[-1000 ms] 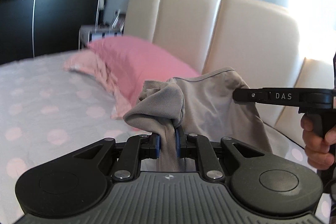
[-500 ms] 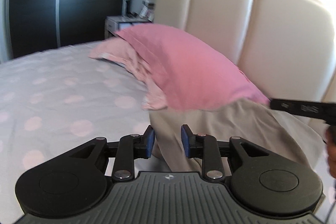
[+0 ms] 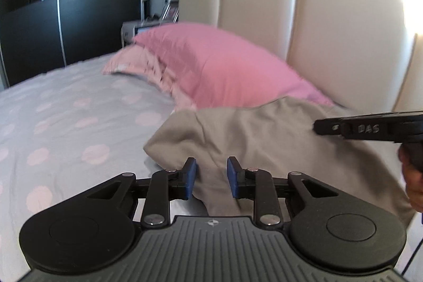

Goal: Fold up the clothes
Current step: 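Carry the folded shirt with both grippers toward the stack of folded clothes, then lower the shirt onto the folded clothes stack and open both grippers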

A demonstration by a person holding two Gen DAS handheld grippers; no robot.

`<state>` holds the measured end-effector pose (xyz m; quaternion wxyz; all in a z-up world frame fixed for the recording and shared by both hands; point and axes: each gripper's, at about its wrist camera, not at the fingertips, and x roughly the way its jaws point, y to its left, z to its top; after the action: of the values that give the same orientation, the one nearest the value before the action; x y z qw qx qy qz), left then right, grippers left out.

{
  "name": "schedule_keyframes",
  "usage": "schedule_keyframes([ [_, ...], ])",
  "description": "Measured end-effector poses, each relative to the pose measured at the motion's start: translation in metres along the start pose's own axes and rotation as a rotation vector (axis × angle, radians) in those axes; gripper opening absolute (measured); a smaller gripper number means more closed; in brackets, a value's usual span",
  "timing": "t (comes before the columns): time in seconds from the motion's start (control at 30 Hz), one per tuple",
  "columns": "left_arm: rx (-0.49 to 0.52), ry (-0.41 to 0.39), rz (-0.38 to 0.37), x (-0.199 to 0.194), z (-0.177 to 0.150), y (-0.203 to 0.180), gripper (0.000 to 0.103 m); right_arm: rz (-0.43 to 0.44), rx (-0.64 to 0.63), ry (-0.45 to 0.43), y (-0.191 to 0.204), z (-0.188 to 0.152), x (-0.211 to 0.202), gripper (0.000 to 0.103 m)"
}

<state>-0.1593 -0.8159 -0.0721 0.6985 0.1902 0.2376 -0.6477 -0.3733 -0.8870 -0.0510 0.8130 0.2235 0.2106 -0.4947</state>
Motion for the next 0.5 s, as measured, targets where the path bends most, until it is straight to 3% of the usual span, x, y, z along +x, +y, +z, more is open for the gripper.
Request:
schedule_keyframes([
  [0.07, -0.034, 0.012, 0.010, 0.012, -0.001, 0.006, 0.024, -0.029, 0.012, 0.004, -0.006, -0.003, 0.010, 0.008],
  [0.33, -0.094, 0.009, 0.072, 0.011, -0.003, 0.025, 0.032, -0.113, 0.042, -0.015, -0.014, -0.011, 0.023, 0.007],
  [0.43, -0.111, 0.001, 0.103, -0.003, -0.002, 0.030, 0.032, -0.165, 0.080, -0.024, -0.024, -0.011, 0.011, 0.022],
  [0.5, -0.125, -0.021, 0.129, -0.018, -0.003, 0.032, 0.032, -0.158, 0.078, -0.042, -0.028, -0.010, -0.006, 0.022],
])
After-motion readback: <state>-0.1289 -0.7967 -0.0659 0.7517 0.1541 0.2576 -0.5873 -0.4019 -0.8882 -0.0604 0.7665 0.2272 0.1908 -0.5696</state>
